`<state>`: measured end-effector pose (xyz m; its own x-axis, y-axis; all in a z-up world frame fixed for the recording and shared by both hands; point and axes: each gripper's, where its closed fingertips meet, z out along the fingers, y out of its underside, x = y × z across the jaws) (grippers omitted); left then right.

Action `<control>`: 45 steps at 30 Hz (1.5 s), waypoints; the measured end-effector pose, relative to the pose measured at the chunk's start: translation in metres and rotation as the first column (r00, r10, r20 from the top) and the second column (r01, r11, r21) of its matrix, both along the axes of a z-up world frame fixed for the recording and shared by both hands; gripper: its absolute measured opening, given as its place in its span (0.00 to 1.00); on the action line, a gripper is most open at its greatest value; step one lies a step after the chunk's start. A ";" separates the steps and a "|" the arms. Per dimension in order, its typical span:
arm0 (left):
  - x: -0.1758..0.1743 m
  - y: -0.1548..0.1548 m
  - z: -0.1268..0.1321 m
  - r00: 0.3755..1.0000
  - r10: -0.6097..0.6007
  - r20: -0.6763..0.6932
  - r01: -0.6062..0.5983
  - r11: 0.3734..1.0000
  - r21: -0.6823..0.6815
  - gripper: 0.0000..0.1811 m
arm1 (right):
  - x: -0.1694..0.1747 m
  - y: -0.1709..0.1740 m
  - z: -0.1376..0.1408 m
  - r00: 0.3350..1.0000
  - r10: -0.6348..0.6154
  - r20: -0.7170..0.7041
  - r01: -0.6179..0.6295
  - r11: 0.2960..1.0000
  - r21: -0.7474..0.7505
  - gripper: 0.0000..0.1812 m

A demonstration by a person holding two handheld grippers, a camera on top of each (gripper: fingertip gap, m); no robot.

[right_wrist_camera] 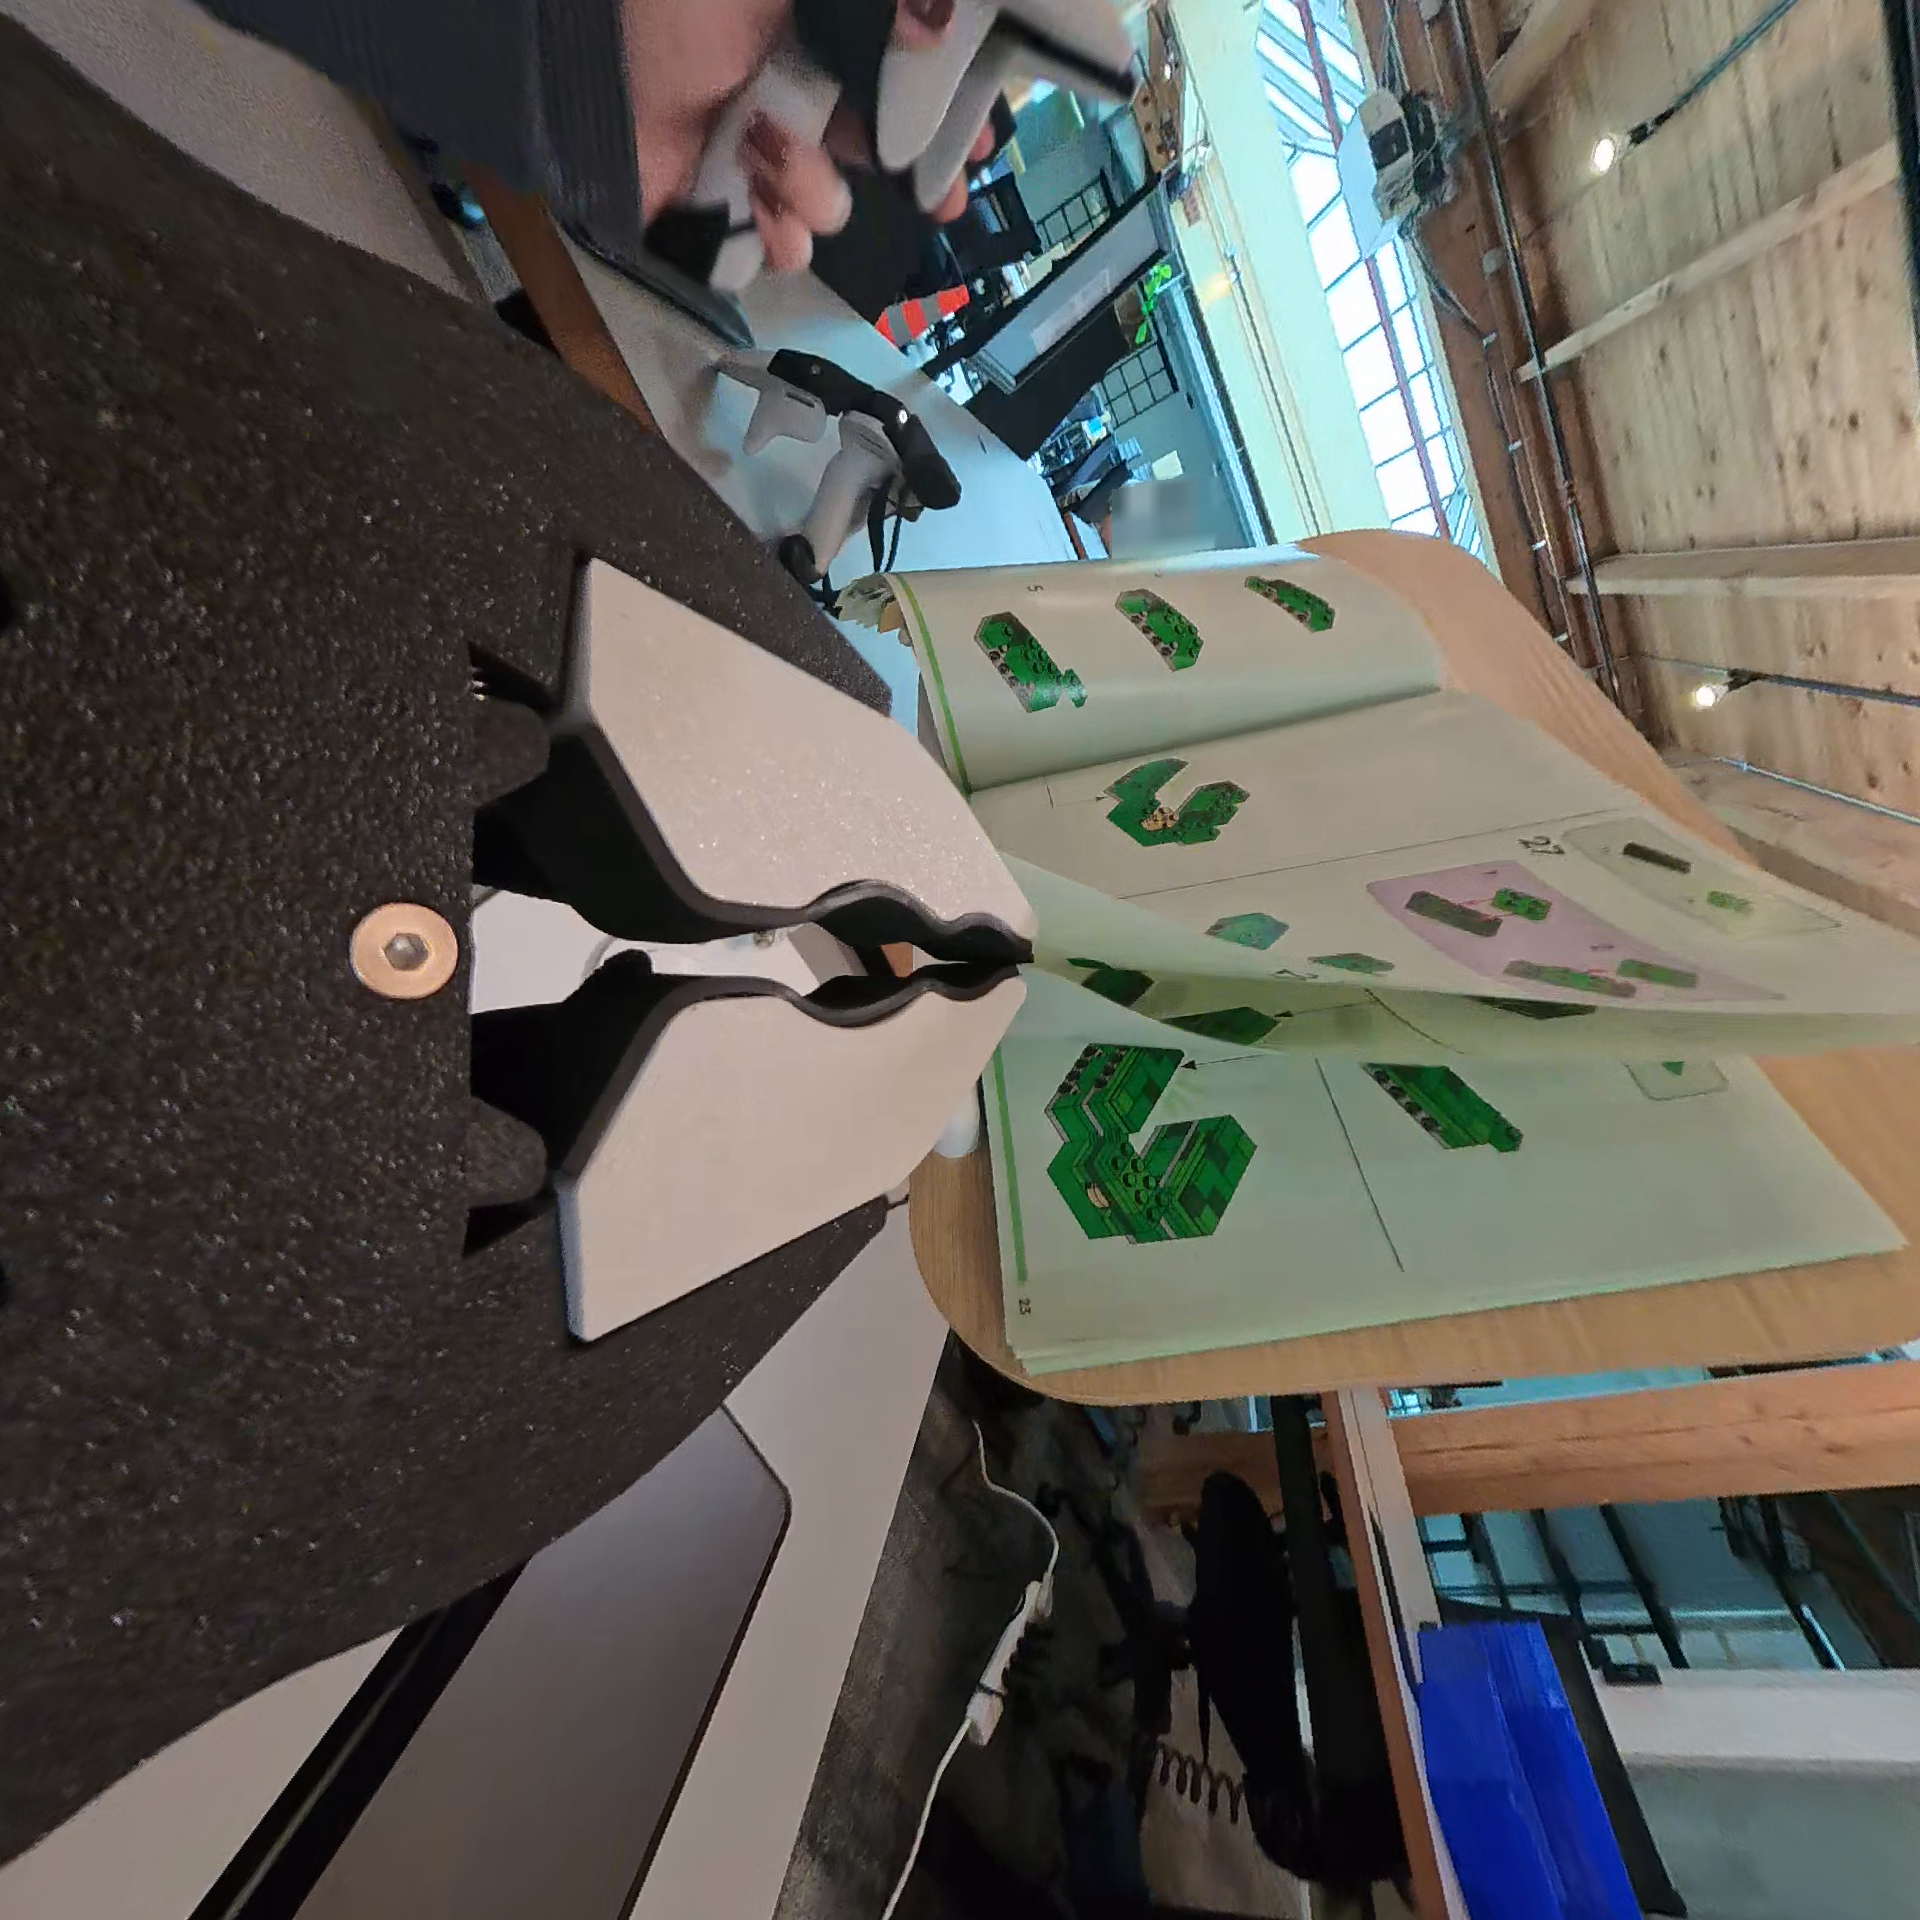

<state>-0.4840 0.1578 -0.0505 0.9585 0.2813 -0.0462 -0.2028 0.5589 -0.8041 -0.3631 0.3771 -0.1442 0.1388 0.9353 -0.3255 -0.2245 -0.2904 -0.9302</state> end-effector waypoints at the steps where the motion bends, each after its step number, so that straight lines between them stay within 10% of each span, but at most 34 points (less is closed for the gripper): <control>1: 0.007 0.006 0.003 0.998 -0.062 0.029 0.063 0.997 -0.052 0.10 | -0.001 -0.001 0.000 1.000 0.003 0.000 -0.003 1.000 0.001 0.00; 6: 0.041 0.021 0.004 0.956 -0.272 0.105 0.290 0.929 -0.232 0.11 | -0.006 -0.005 0.000 1.000 0.012 0.010 -0.012 1.000 0.013 0.00; 20: 0.073 0.037 -0.011 0.926 -0.361 0.108 0.373 0.840 -0.394 0.12 | 0.000 -0.007 0.008 1.000 0.022 -0.018 -0.022 1.000 0.014 0.00; 33: 0.106 0.071 -0.045 0.899 -0.435 0.057 0.399 0.757 -0.517 0.25 | -0.024 -0.125 0.037 0.899 0.427 0.096 -0.433 0.838 0.331 0.00; 45: 0.076 0.079 -0.062 0.953 -0.296 0.066 0.279 0.772 -0.571 0.00 | -0.019 -0.124 0.033 0.894 0.429 0.128 -0.446 0.826 0.346 0.00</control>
